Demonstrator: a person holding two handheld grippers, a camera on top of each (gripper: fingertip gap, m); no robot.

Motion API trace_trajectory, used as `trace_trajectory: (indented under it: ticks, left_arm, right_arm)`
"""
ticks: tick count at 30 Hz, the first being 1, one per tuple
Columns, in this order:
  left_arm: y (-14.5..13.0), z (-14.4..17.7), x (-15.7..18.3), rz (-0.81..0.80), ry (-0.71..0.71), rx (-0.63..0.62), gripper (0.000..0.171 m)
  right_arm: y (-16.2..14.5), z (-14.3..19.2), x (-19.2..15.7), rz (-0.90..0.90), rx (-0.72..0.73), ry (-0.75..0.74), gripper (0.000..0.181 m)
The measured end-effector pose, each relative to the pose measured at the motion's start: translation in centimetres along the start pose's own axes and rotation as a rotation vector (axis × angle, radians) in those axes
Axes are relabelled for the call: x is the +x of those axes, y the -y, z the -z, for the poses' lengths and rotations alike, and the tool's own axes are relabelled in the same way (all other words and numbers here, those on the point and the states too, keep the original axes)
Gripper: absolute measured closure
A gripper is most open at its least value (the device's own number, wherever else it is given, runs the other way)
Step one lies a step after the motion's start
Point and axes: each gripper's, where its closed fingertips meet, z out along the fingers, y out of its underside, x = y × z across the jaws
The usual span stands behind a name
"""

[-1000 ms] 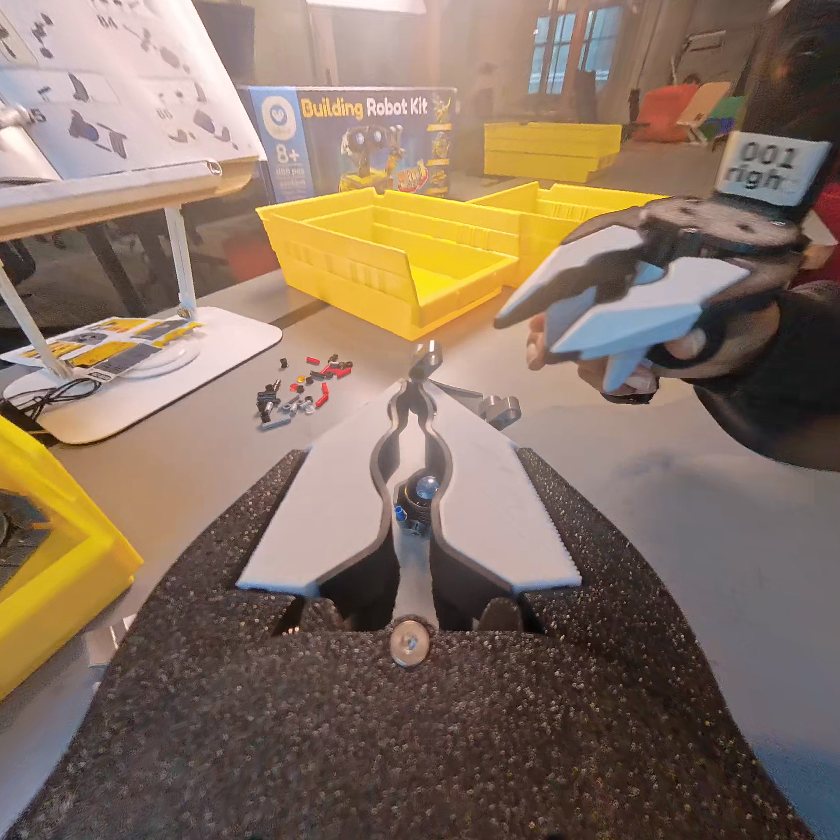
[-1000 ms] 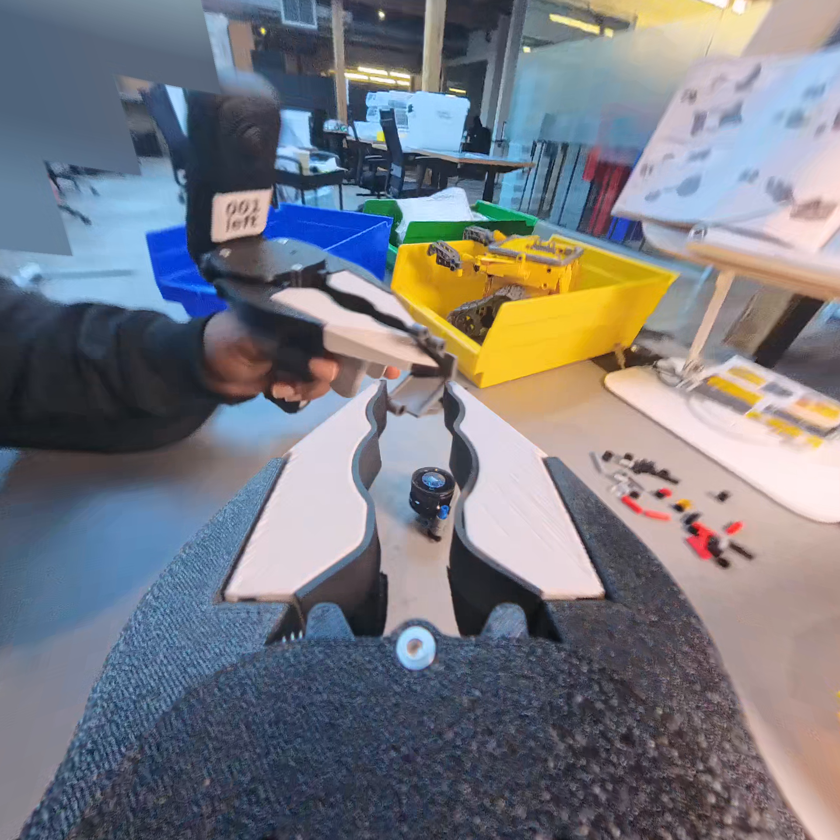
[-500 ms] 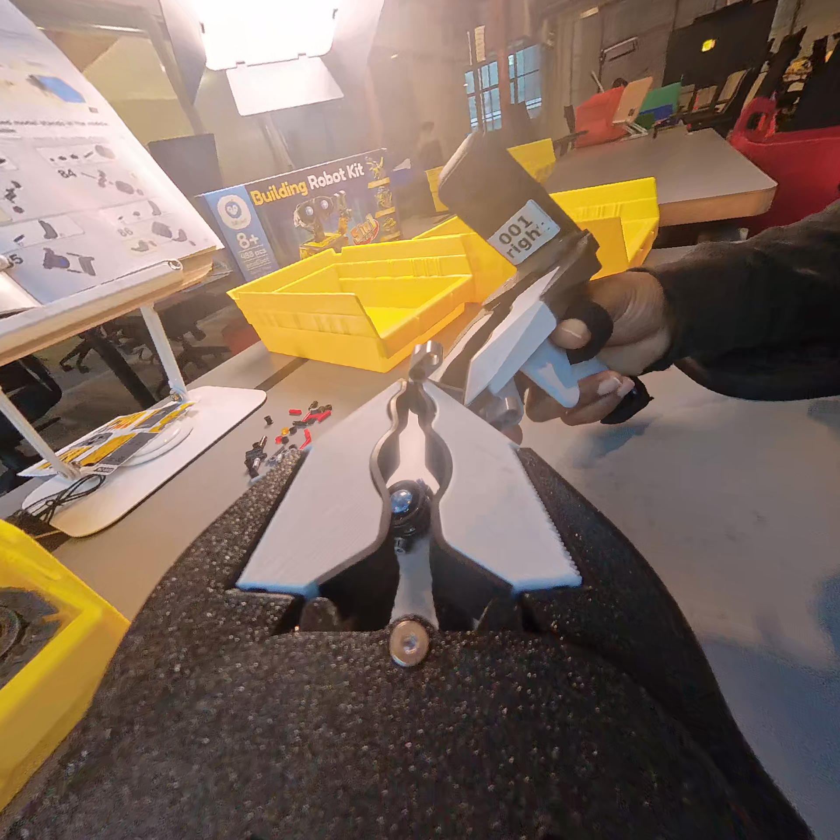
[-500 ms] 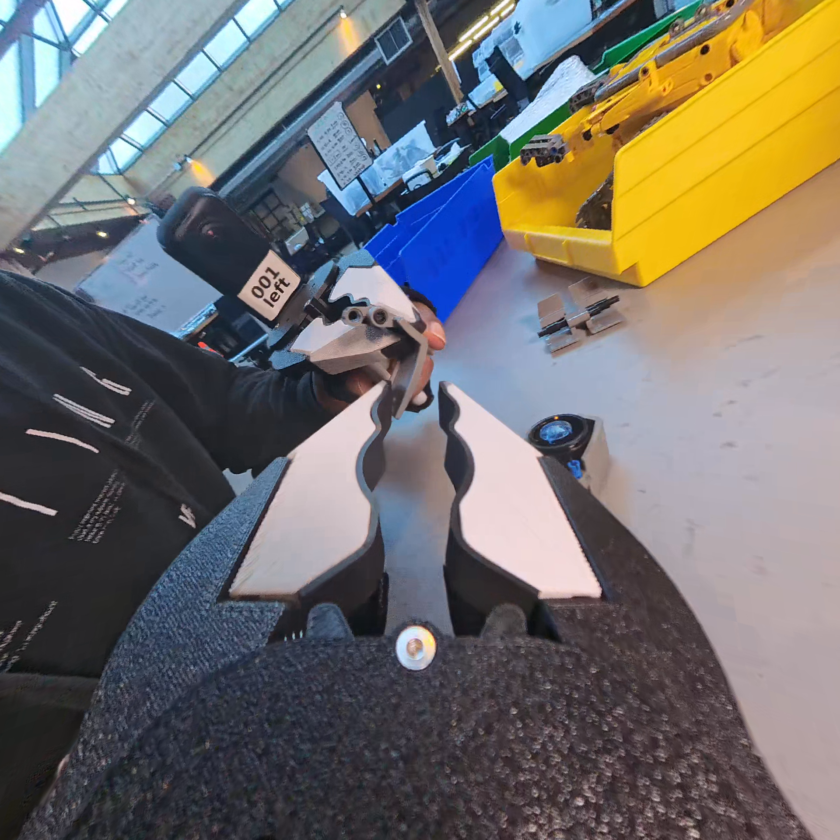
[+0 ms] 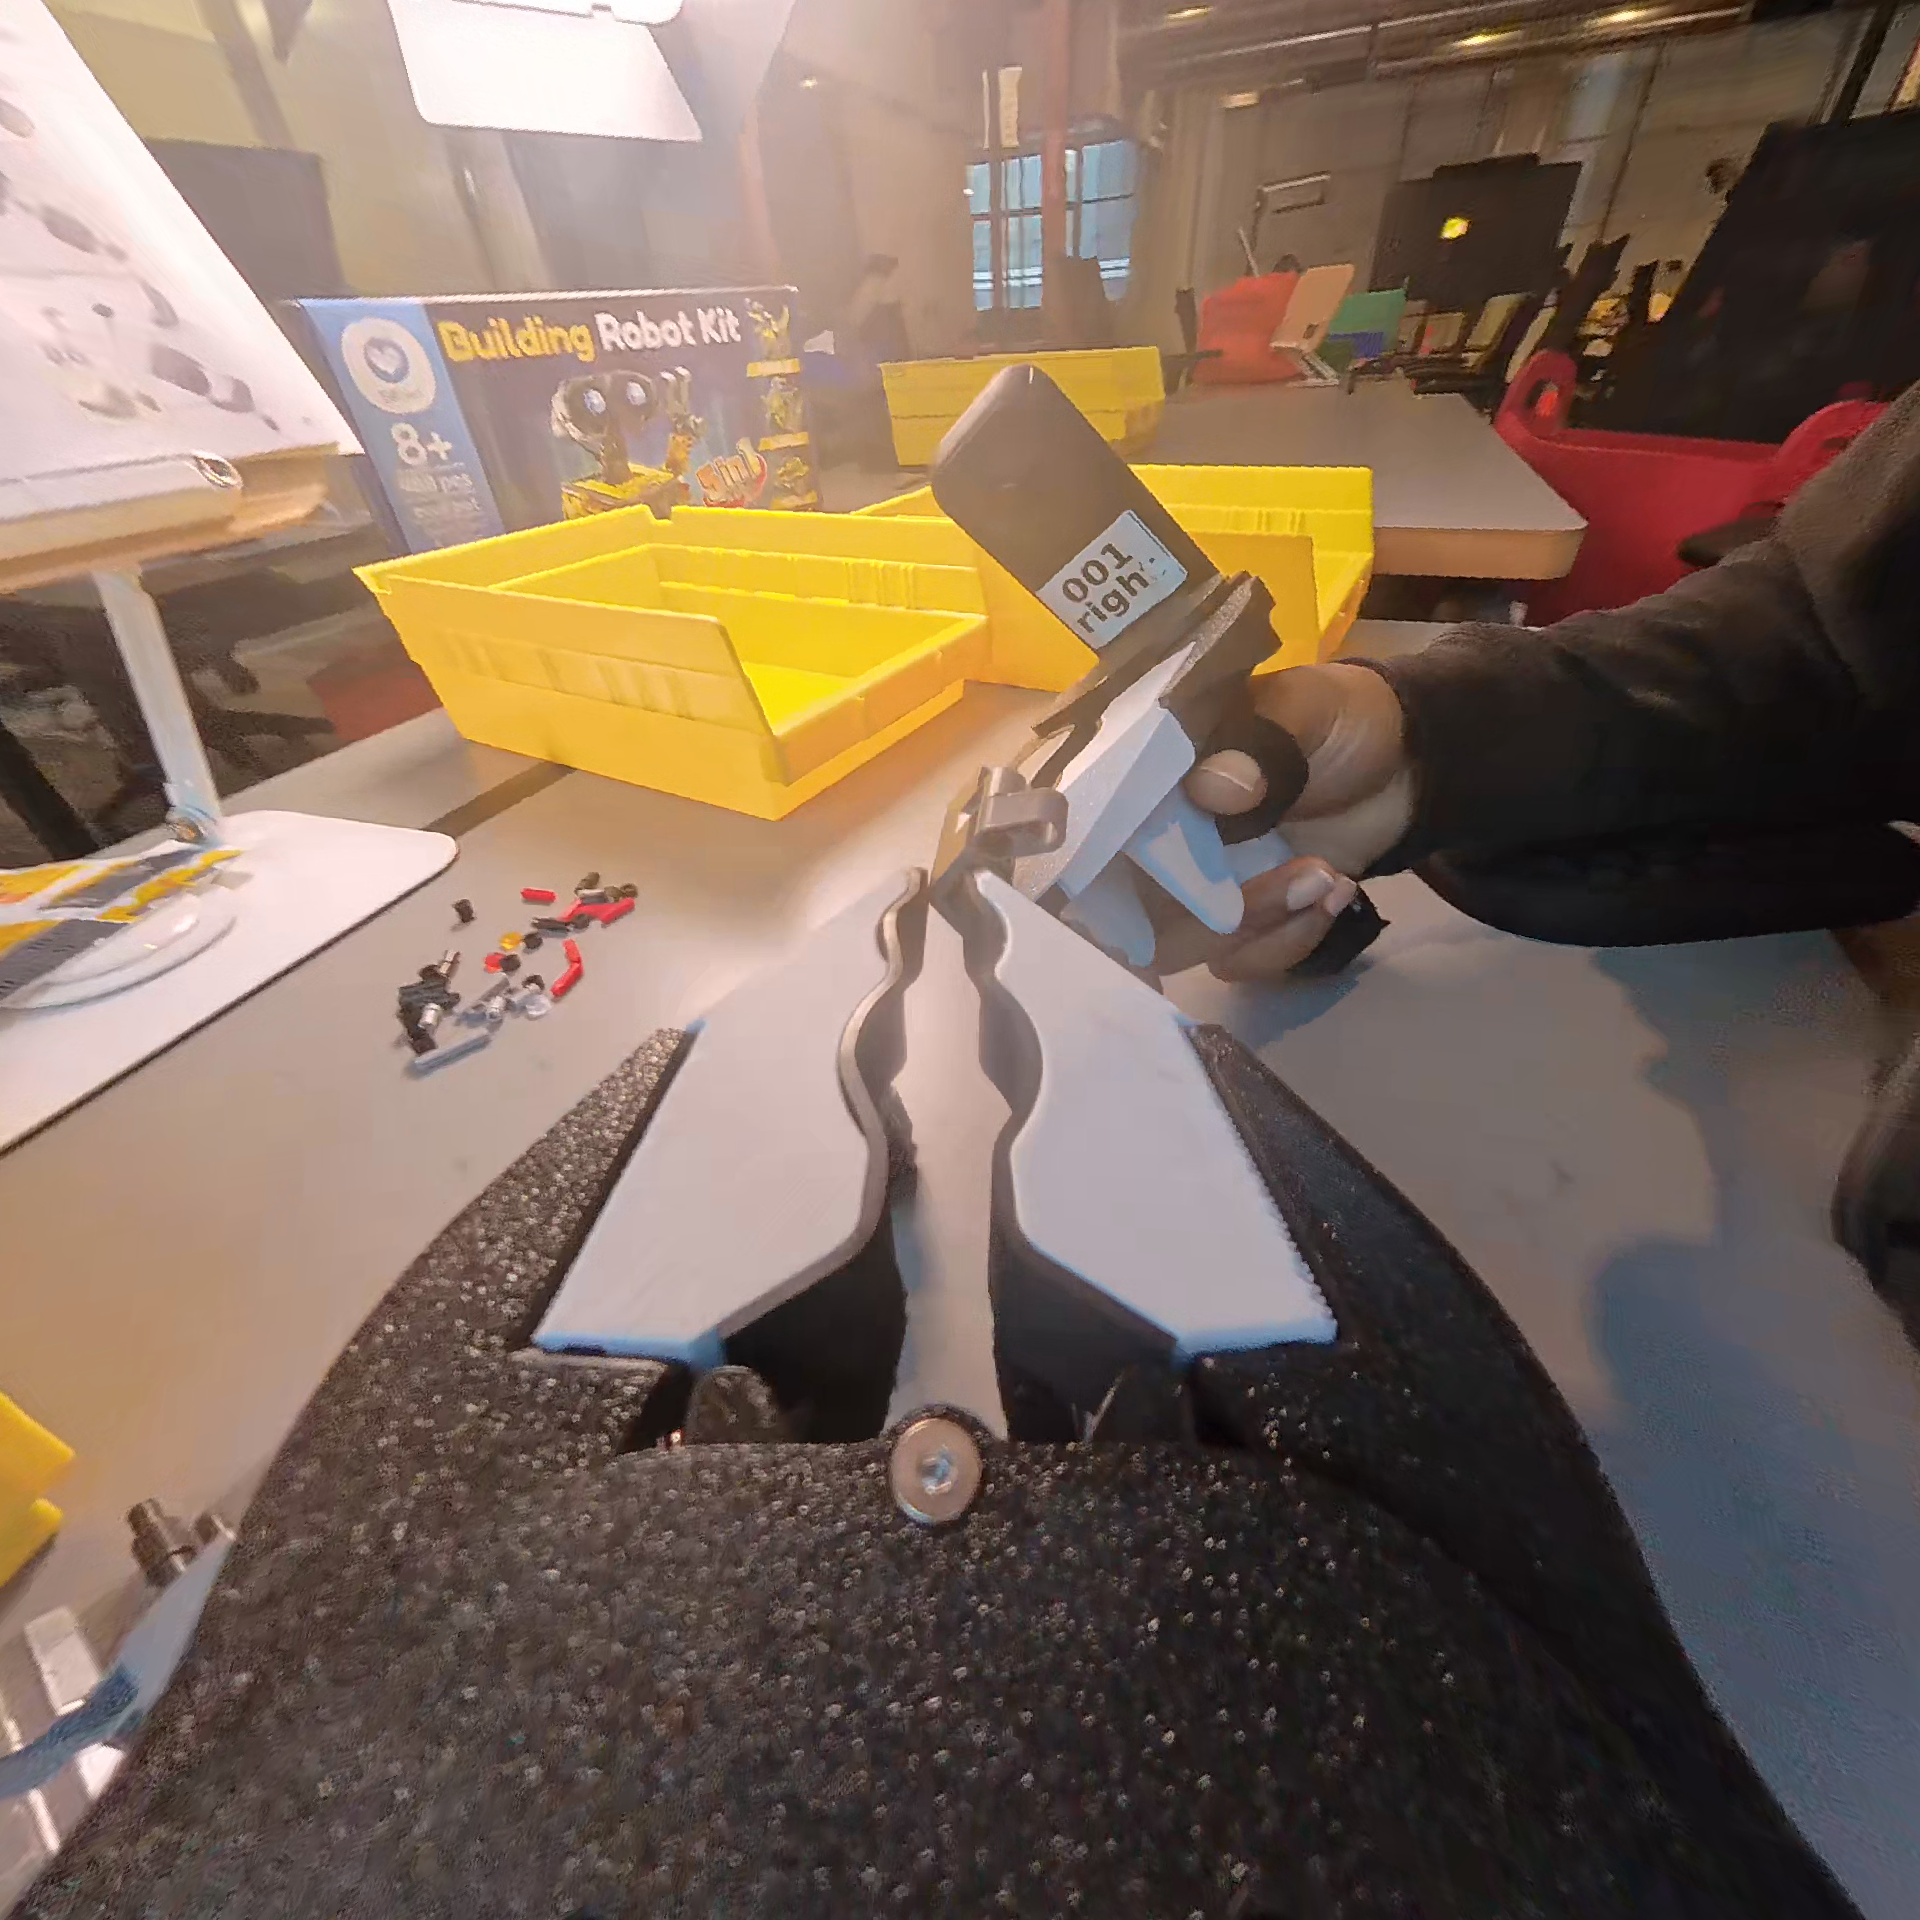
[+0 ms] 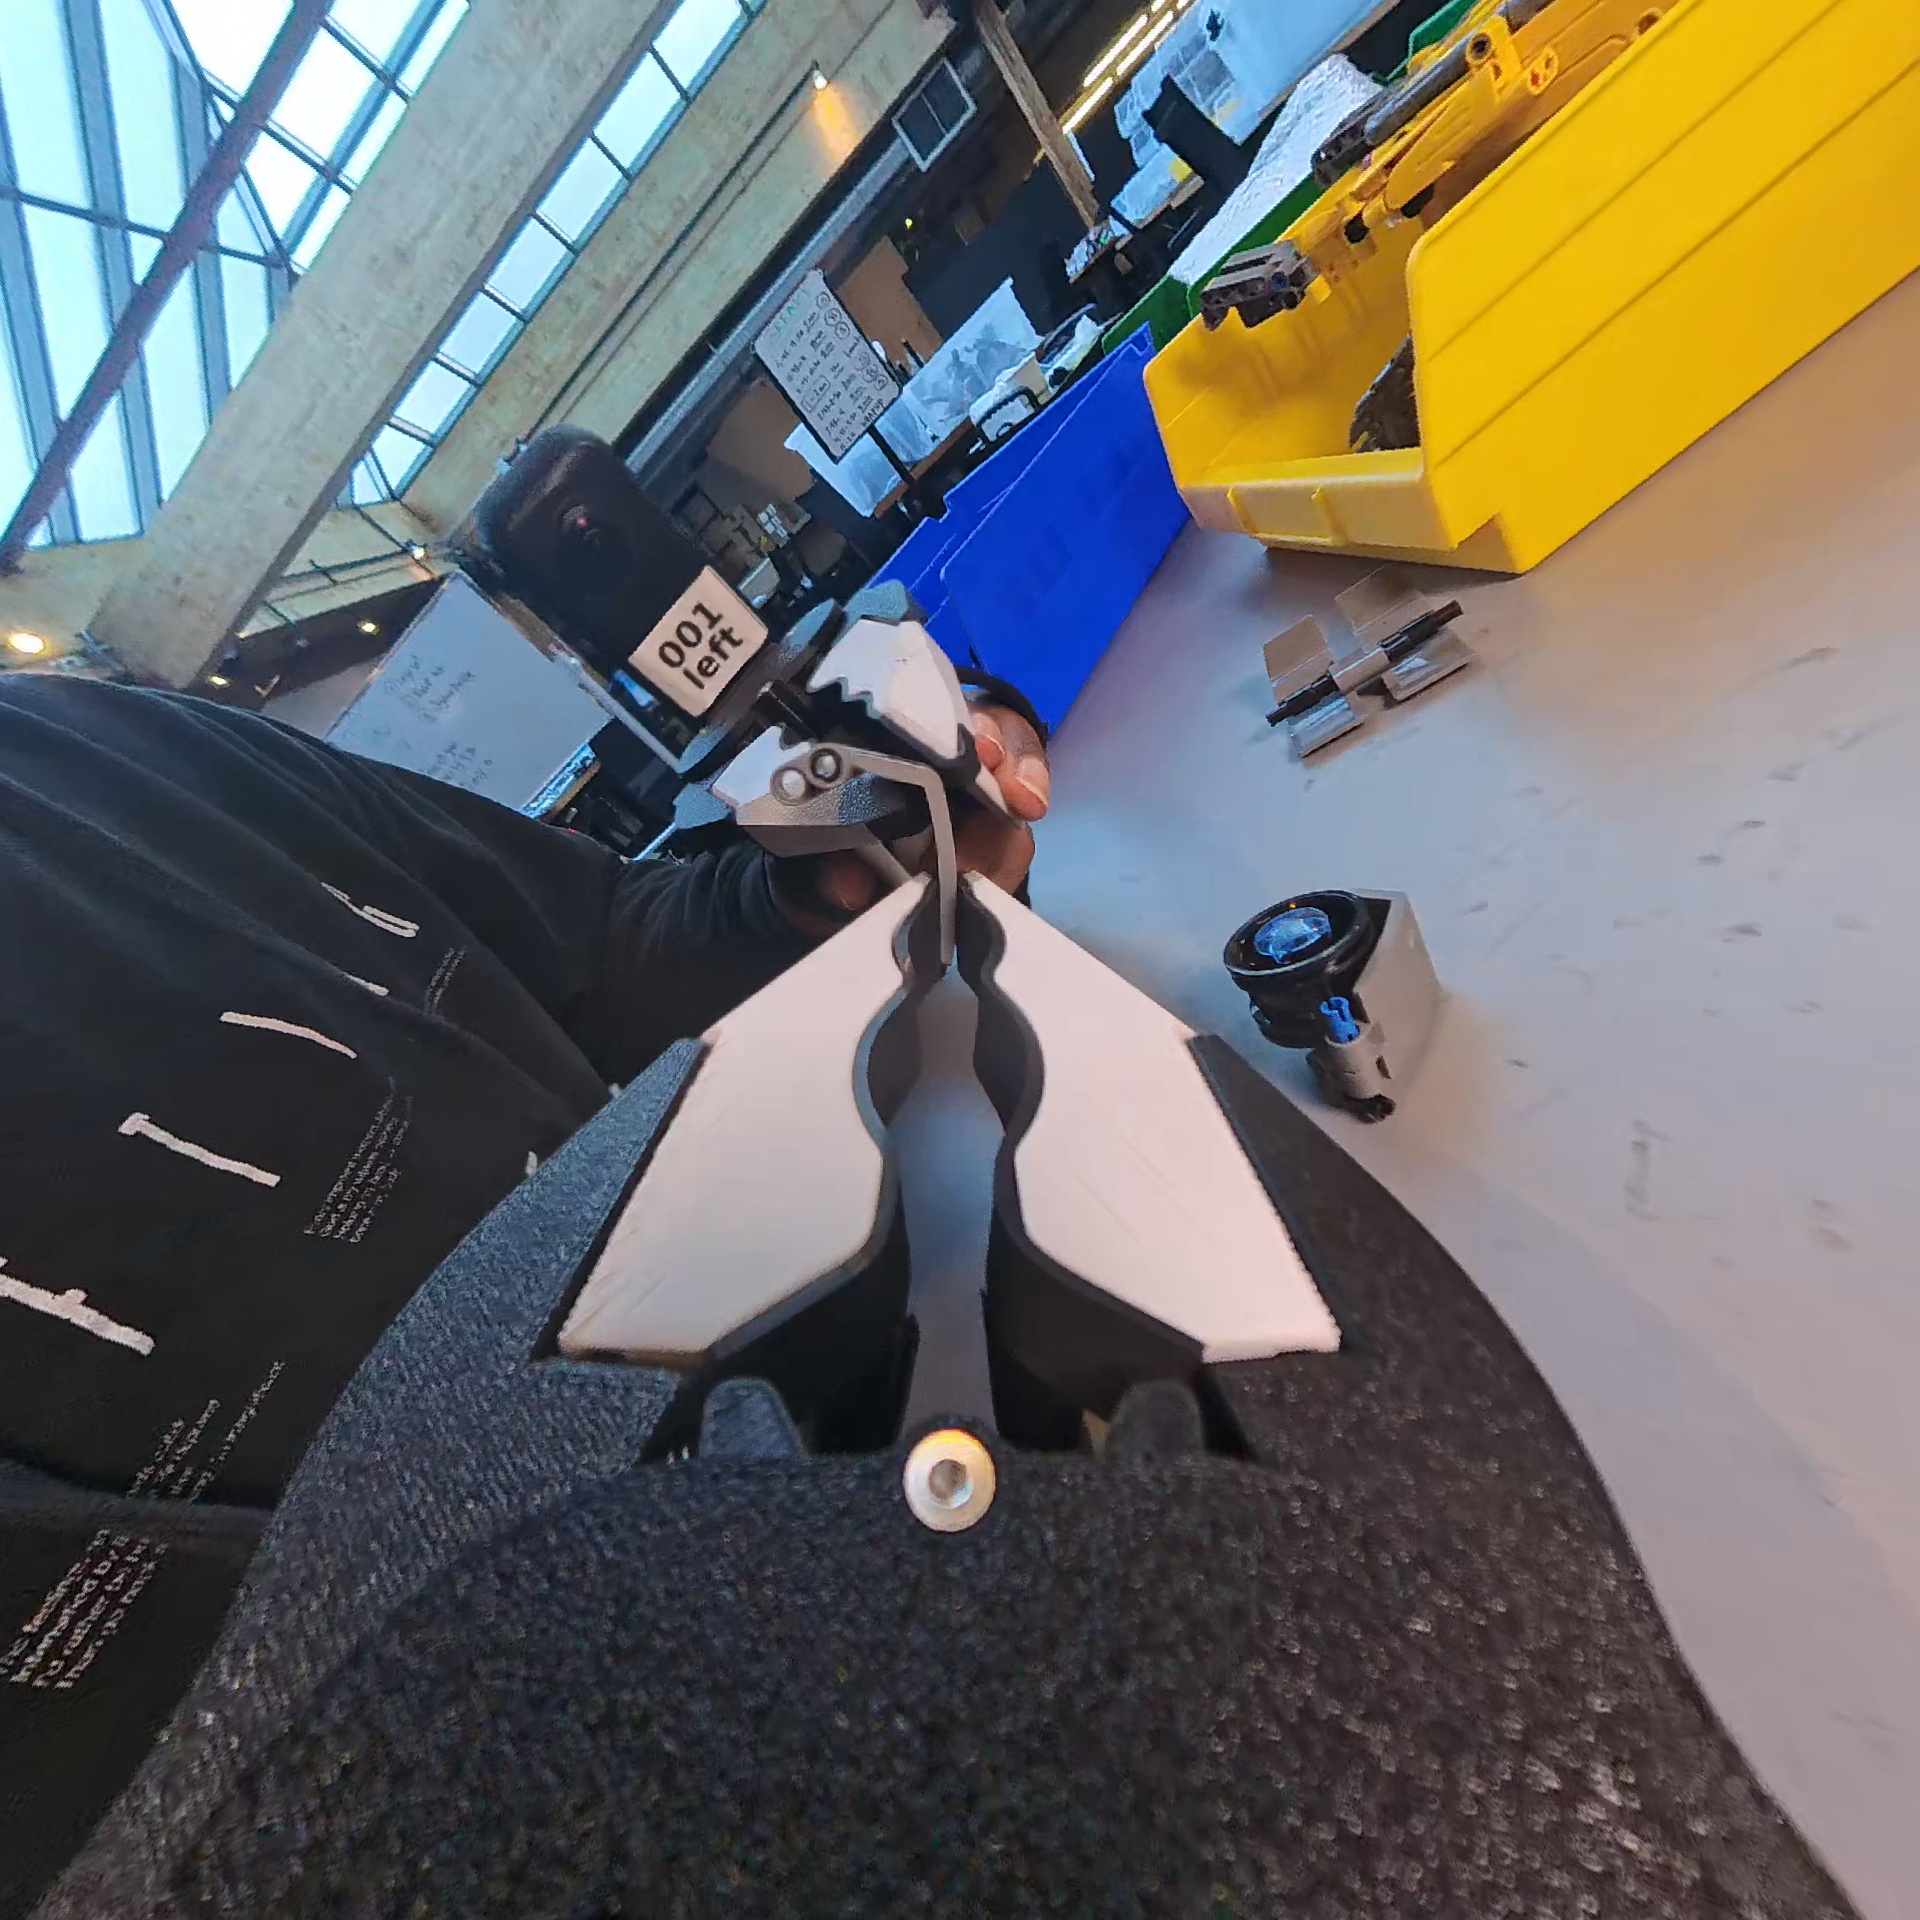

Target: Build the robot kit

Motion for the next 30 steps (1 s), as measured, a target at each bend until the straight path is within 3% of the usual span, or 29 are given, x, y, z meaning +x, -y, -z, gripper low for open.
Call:
trace_trajectory:
  ticks: [9,15,23,30]
  left_arm:
    - [-0.8,0.4,-1.3,0.042,0.033,-0.052,0.167]
    - [-2.6,2.2,-5.2,0.082,0.158,-0.154,0.167]
    - [-4.9,2.8,-6.2,0.126,0.14,-0.263,0.167]
    - [-6.3,2.7,-6.1,0.145,0.138,-0.344,0.166]
  right_arm:
    - [0.1,0.3,1.2,0.119,0.014,-0.105,0.175]
    - [1.1,1.6,2.9,0.323,0.018,-0.259,0.154]
    - [0.7,2.3,4.2,0.457,-0.085,-0.366,0.142]
    - [-0.6,2.5,7.8,0.576,-0.315,-0.497,0.13]
